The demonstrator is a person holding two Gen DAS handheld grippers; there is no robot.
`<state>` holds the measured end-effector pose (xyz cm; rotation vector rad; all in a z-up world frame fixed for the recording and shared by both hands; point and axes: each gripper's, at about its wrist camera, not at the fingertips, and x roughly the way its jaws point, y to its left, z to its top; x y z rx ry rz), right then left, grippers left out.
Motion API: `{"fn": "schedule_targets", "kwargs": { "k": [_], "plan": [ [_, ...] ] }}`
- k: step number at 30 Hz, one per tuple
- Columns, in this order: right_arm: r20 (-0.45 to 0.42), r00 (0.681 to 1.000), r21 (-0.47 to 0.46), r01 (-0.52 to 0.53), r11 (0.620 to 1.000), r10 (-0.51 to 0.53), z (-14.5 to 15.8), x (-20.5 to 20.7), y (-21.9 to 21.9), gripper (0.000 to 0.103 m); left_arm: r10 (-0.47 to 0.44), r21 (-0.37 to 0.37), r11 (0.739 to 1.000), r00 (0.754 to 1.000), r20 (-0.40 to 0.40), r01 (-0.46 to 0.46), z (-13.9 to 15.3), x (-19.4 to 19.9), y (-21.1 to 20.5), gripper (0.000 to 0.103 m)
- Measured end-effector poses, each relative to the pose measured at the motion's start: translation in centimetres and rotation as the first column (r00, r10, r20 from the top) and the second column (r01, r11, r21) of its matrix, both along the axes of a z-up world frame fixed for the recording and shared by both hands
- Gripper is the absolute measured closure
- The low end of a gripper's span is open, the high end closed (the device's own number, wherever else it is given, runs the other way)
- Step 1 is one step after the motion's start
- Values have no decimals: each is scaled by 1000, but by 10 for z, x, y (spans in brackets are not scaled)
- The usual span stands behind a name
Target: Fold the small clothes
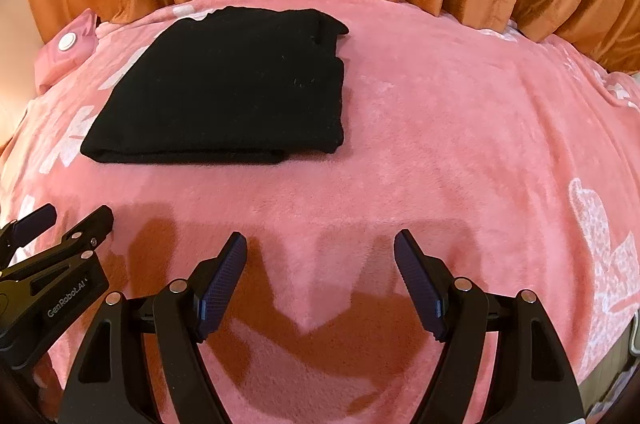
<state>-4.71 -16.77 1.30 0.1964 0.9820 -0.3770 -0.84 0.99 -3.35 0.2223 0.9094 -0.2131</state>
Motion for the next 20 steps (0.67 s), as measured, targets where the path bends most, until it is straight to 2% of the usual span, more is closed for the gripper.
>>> {"fn": "schedule_targets", "kwargs": {
  "k": [20],
  "plan": [
    [3,1000,8,-20,1000,20,1,4,-1,30,7,6,1000,1000,12,-7,0,-2,-2,31]
  ]
}}
